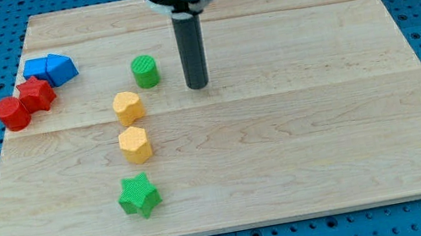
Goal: Slide the blue cube and blue triangle up a bit
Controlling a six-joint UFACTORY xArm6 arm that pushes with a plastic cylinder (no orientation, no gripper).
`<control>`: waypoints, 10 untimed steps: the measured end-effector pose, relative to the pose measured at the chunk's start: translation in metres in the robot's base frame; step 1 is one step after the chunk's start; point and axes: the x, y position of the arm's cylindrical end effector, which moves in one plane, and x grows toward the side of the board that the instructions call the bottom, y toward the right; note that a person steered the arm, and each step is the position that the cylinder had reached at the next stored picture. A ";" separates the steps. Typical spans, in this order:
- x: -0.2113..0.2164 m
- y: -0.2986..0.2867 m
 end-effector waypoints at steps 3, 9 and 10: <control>-0.010 -0.062; -0.189 -0.077; -0.178 -0.115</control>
